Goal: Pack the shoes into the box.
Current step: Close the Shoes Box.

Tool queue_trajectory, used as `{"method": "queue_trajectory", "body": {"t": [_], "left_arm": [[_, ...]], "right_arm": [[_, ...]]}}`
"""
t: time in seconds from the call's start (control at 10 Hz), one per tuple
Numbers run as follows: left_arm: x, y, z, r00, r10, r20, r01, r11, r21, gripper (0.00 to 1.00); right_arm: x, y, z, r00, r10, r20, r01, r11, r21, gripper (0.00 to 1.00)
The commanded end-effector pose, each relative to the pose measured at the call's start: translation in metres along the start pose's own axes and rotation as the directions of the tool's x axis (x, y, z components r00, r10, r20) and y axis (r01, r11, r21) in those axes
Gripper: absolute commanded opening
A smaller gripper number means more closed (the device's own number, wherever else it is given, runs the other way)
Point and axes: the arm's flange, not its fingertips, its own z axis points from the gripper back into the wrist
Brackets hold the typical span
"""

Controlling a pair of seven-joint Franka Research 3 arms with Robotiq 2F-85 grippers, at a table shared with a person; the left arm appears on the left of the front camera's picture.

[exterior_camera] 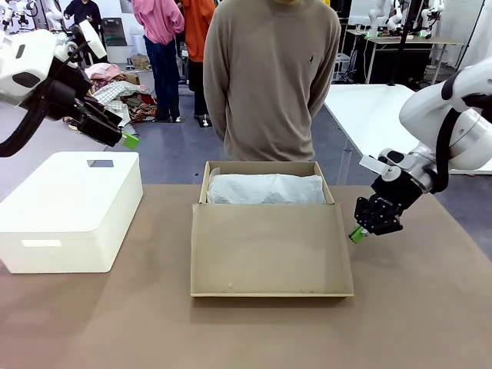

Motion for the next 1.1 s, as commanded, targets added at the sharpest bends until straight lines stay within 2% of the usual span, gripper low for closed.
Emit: {"method": "queue_trajectory", "body": {"t": [0.0,0.6,1.0], "left_arm": [[-0.001,0.001,0.000,1.000,-0.008,0.014,0.008,1.000,-0.015,1.00],[-0.001,0.001,0.000,1.000,-0.008,0.014,0.008,1.000,-0.015,1.00],[-0.001,0.001,0.000,1.000,-0.008,0.014,0.008,1.000,-0.015,1.00]], "right_arm": [[-0.010,0.001,-0.014,0.999,0.034,0.010,-0.033,0.998,-0.051,0.00],[-0.014,-0.014,-0.031,0.998,-0.005,0.061,0.011,0.994,-0.106,0.00],[-0.008,-0.013,-0.037,0.996,-0.006,0.090,0.014,0.996,-0.094,0.00]]}}
